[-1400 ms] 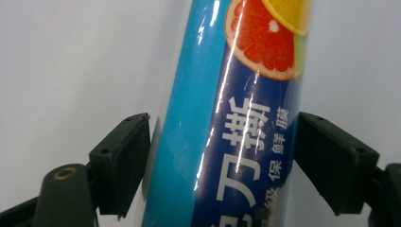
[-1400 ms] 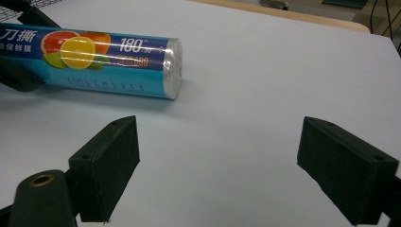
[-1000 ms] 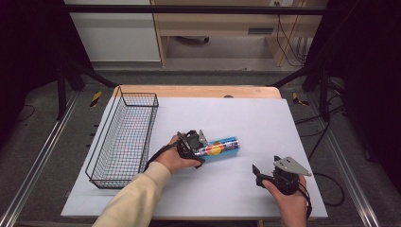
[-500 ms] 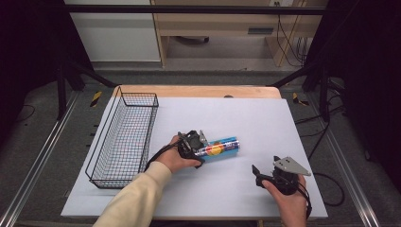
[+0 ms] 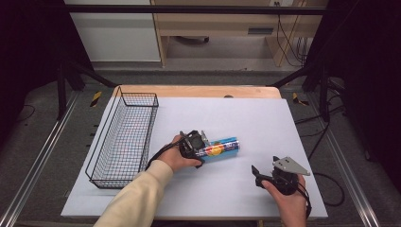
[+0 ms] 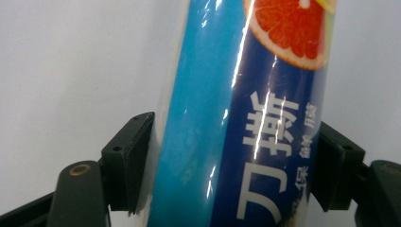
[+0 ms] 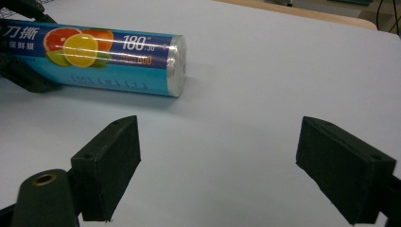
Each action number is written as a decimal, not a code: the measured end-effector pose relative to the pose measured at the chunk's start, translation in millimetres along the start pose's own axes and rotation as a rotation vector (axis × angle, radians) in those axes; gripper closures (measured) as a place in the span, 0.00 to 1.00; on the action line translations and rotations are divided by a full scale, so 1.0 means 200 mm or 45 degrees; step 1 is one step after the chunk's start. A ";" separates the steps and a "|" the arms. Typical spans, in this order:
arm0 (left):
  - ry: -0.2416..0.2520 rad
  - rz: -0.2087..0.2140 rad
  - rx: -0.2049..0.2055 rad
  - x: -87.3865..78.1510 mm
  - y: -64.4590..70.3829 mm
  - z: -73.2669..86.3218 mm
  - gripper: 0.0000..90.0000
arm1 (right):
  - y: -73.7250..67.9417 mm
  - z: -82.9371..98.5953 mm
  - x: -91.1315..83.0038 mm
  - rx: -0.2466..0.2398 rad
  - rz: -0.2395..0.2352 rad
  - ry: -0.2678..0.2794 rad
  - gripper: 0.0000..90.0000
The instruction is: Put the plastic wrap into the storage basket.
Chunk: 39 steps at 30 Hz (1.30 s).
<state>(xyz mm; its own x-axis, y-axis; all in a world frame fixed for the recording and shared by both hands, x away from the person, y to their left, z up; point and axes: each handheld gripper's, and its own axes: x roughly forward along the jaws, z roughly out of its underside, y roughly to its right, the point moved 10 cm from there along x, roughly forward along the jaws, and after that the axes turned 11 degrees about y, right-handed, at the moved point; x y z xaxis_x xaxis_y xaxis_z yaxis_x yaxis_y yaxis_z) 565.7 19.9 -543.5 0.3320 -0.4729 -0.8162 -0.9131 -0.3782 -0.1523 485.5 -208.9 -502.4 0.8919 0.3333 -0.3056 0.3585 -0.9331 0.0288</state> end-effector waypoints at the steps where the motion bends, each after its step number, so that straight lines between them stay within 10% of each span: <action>1: -0.004 0.002 0.003 0.00 0.00 0.00 0.30 | 0.00 0.00 0.00 0.000 0.000 0.000 0.16; 39: 0.033 0.010 -0.058 -0.07 0.04 -0.05 0.35 | 0.00 0.00 0.00 0.009 -0.013 0.000 0.18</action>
<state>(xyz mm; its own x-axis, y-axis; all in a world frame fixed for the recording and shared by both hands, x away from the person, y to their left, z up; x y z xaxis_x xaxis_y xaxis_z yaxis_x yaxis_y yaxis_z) 555.3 15.6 -529.0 0.3317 -0.4963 -0.8023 -0.9041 -0.4101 -0.1201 485.5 -208.3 -503.1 0.8882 0.3425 -0.3061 0.3653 -0.9307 0.0188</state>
